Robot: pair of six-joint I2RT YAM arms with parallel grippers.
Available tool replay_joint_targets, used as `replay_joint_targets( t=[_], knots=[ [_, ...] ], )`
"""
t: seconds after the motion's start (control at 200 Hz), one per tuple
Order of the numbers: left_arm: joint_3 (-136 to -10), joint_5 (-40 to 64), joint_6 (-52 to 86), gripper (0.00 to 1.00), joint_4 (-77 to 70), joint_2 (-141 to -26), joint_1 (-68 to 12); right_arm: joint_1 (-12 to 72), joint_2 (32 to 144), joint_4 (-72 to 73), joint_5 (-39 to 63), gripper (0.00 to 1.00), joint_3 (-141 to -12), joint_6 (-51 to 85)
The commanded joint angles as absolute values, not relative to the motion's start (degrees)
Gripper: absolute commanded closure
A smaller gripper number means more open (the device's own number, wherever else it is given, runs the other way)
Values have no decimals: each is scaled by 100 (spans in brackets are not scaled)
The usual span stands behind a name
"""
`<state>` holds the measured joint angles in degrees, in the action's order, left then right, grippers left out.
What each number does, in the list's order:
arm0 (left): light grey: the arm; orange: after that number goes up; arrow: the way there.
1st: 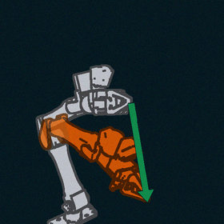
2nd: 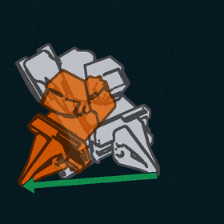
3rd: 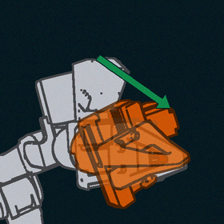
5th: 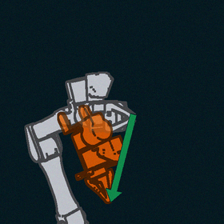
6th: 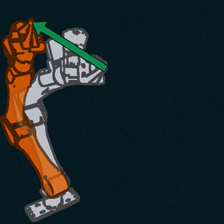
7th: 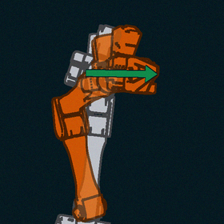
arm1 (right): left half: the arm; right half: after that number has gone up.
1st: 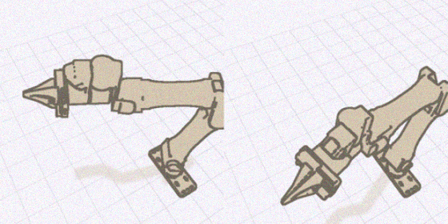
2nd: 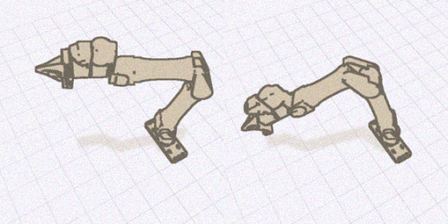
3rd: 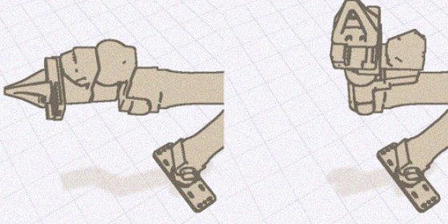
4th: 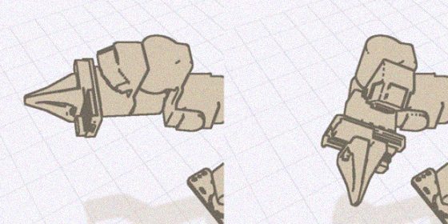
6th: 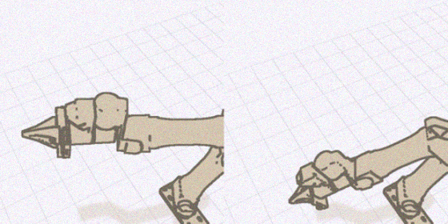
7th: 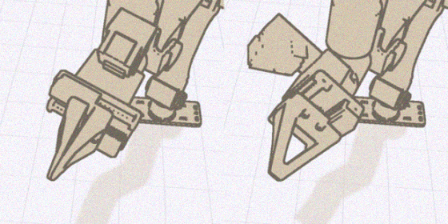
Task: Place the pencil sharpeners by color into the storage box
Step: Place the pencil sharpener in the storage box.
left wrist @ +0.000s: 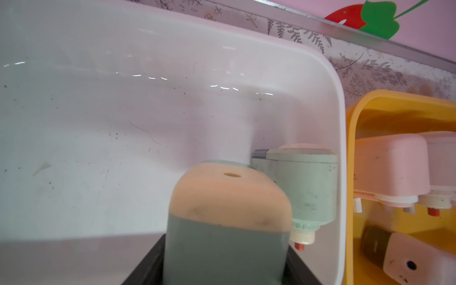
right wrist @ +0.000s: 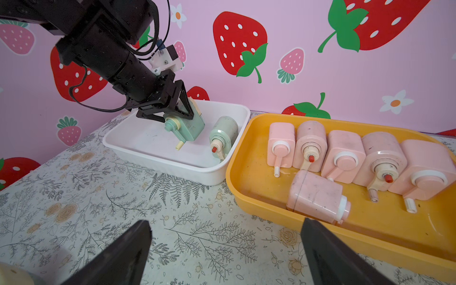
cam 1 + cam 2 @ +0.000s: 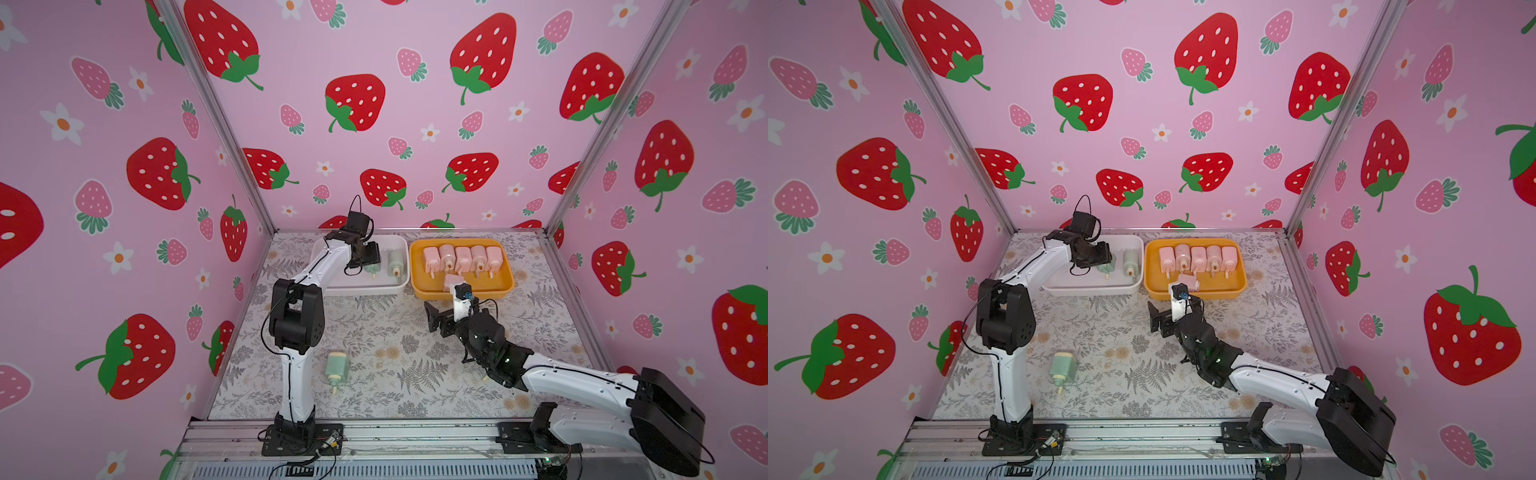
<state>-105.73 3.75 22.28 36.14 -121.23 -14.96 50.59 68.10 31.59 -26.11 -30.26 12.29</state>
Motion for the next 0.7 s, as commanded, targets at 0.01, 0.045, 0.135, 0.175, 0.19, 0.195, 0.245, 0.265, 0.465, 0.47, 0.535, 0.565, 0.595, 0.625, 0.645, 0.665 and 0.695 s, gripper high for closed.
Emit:
replay_joint_targets(
  t=[0.01,0.045,0.135,0.175,0.19,0.195,0.245,0.265,0.465,0.47,0.535,0.565,0.595,0.625,0.645,0.665,0.695],
  knots=[
    [-10874,599,2457,100,3460,-12214,-1437,5058,6687,3174,-2725,0,-2961,1169],
    [-10870,653,2502,100,3409,-12230,-1427,5054,6675,3166,-2729,0,-2960,1160],
    [-10968,734,2574,100,3393,-12334,-1424,5061,6638,3144,-2755,0,-2944,1160],
    [-11035,752,2614,100,3410,-12402,-1424,5058,6623,3123,-2759,0,-2938,1160],
    [-11053,749,2631,100,3426,-12426,-1424,5054,6615,3124,-2764,0,-2928,1160],
    [-11064,748,2634,100,3431,-12435,-1424,5054,6612,3118,-2766,0,-2932,1160],
    [-11100,751,2677,100,3420,-12501,-1424,5054,6582,3091,-2799,0,-2918,1160],
    [-11093,893,2695,100,3392,-12513,-1424,5054,6565,3082,-2808,0,-2905,1160],
    [-11132,1081,2874,100,3225,-12668,-1424,5048,6498,2995,-2918,0,-2858,1195],
    [-11138,1081,2874,100,3225,-12675,-1424,5051,6497,2996,-2918,0,-2857,1195],
    [-11225,1085,2875,100,3256,-12744,-1424,5046,6457,2935,-2931,0,-2856,1215],
    [-11245,1094,2874,100,3257,-12781,-1424,5049,6443,2912,-2942,0,-2856,1213],
    [-11265,1090,2882,100,3250,-12801,-1424,5053,6421,2875,-2944,0,-2856,1221],
    [-11271,1078,2883,100,3250,-12821,-1418,5046,6383,2837,-2942,0,-2856,1229],
    [-11284,1061,2889,100,3249,-12831,-1431,5050,6362,2811,-2957,0,-2856,1238],
    [-11294,1055,2889,100,3245,-12844,-1432,5050,6343,2777,-2968,0,-2852,1260],
    [-11294,1046,2900,100,3239,-12864,-1433,5046,6308,2746,-2986,0,-2835,1280]
  ],
)
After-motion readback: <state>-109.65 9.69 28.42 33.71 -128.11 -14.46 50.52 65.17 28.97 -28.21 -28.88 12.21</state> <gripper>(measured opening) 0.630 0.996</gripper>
